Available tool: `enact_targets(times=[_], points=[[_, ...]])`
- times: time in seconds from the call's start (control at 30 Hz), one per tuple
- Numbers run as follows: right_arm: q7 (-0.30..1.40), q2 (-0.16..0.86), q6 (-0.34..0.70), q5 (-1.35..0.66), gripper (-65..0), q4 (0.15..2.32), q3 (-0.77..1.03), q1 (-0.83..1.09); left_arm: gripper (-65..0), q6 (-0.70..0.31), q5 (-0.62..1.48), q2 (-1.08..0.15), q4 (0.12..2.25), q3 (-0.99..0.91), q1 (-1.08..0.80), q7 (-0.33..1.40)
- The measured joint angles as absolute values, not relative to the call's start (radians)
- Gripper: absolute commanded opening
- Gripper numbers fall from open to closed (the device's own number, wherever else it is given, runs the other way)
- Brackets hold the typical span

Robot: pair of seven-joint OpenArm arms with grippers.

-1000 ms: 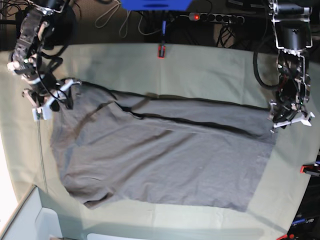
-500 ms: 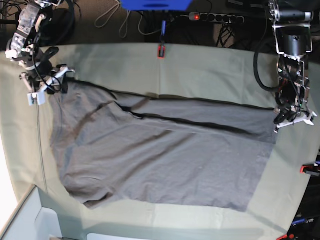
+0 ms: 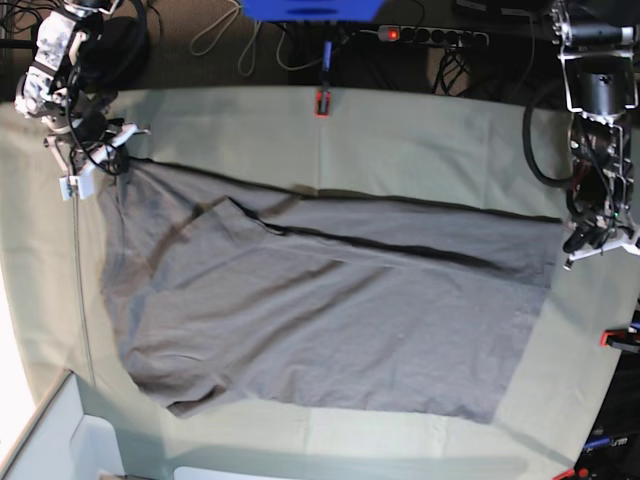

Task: Layout the t-shirt on the table in an organized manner, then fold the t-shirt properly
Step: 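Hold the folded edge with both grippers and pull it taut outward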

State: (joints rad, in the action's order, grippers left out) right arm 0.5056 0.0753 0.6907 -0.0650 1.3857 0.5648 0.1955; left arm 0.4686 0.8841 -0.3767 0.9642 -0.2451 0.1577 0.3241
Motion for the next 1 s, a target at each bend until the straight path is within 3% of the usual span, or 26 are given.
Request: enact_targets(times=[0.73,0.8,0.93,1.0], points=[[0.508,0.102,0.691,-0.075,-65.0,1.493,0.567,0.27,-65.0,0.469,0.889,-0.398,1.232,-0.251,-0.006,0.332],[0.508,0.102,0.691,-0.075,-65.0,1.493,0.566,0.273,-60.1,0.469,0.889,-0.398,1.227,-0.251,-0.004,0.331],[0.505,0.099,0.691,-0.076,-65.0,1.493,0.564,0.284,-41.2,0.468,0.937,-0.393,1.227,-0.251,-0.002,0.332],[0.504,0.099,0.691,-0.076,-65.0,1.493,0.564,0.286,-40.7,0.468,0.963,-0.393,1.227,-0.251,-0.002,0.332]])
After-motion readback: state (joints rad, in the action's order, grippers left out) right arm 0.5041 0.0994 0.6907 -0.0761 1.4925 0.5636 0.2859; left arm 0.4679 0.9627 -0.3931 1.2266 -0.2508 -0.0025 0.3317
